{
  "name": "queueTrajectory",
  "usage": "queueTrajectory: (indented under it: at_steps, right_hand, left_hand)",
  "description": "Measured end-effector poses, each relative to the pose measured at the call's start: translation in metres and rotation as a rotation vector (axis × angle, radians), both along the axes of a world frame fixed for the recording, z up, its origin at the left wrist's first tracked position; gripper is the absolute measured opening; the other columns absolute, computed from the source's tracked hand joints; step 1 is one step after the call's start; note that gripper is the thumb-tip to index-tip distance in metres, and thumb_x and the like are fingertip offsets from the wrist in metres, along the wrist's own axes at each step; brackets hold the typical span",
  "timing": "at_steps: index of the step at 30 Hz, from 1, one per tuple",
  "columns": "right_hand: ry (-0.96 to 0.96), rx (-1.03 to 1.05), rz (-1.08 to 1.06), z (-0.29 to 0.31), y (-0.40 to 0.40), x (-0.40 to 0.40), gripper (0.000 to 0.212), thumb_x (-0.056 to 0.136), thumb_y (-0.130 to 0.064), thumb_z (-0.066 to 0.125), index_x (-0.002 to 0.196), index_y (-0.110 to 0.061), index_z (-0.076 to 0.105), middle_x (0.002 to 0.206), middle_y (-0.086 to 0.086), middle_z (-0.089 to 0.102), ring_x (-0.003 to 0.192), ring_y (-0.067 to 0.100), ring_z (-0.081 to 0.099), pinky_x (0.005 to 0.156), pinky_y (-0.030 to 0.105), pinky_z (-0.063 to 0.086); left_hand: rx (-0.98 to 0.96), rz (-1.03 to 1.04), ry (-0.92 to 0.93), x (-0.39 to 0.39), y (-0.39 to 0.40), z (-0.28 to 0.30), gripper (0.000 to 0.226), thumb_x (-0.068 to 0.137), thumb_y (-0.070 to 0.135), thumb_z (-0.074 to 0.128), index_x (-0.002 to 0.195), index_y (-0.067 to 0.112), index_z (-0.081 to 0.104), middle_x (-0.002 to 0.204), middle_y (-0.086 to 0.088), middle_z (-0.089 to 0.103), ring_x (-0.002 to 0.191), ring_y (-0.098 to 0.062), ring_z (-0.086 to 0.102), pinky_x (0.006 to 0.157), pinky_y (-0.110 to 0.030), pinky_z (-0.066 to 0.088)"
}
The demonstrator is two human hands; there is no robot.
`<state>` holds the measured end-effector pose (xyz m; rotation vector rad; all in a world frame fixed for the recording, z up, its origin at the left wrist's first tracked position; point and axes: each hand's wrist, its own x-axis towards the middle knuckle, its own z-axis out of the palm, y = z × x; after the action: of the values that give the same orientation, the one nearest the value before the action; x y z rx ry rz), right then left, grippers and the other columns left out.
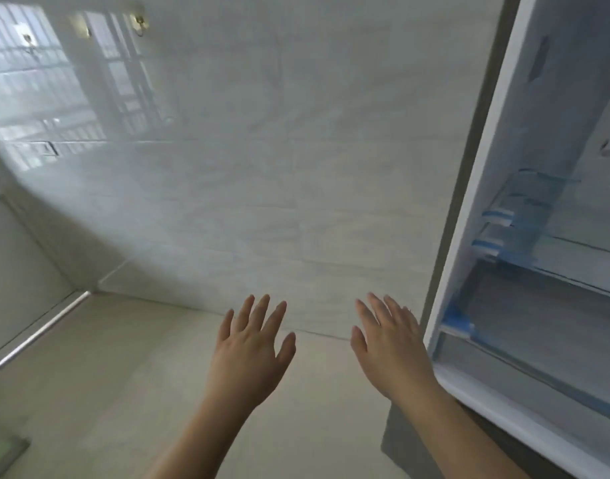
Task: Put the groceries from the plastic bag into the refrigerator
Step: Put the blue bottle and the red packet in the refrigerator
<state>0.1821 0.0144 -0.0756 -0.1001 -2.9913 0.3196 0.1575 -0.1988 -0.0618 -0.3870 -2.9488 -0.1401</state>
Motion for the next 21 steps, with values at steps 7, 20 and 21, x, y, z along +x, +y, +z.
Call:
queueTrajectory:
  at_steps: [7,20,21]
  right_hand:
    - [0.000,0.048,0.238,0.011,-0.151,0.007,0.089,0.076,-0.055,-0.014,0.151,-0.025,0.022,0.161,-0.001,0.018,0.148,0.022,0.010,0.120,0.041,0.006]
    - [-0.005,0.074,0.710,0.011,-0.379,0.035,0.081,0.082,-0.056,-0.007,0.151,-0.026,0.024,0.160,0.001,0.021,0.146,0.022,0.015,0.119,0.041,0.010]
    - [-0.007,0.075,0.741,0.010,-0.393,0.036,0.086,0.078,-0.057,-0.010,0.151,-0.026,0.023,0.160,0.000,0.021,0.146,0.022,0.015,0.119,0.041,0.010]
  left_hand:
    - [0.021,0.269,-0.043,0.057,-0.147,0.003,0.084,0.076,0.062,-0.011,0.153,0.038,0.014,0.164,0.007,0.011,0.151,-0.016,0.001,0.122,-0.040,-0.001]
    - [0.032,0.739,-0.047,0.175,-0.339,0.001,0.074,0.086,0.061,-0.002,0.154,0.036,0.007,0.165,0.005,0.004,0.151,-0.016,-0.008,0.121,-0.040,-0.008]
    - [0.038,0.771,-0.045,0.181,-0.347,0.001,0.081,0.080,0.062,-0.008,0.154,0.035,0.007,0.165,0.005,0.004,0.151,-0.016,-0.008,0.121,-0.040,-0.009]
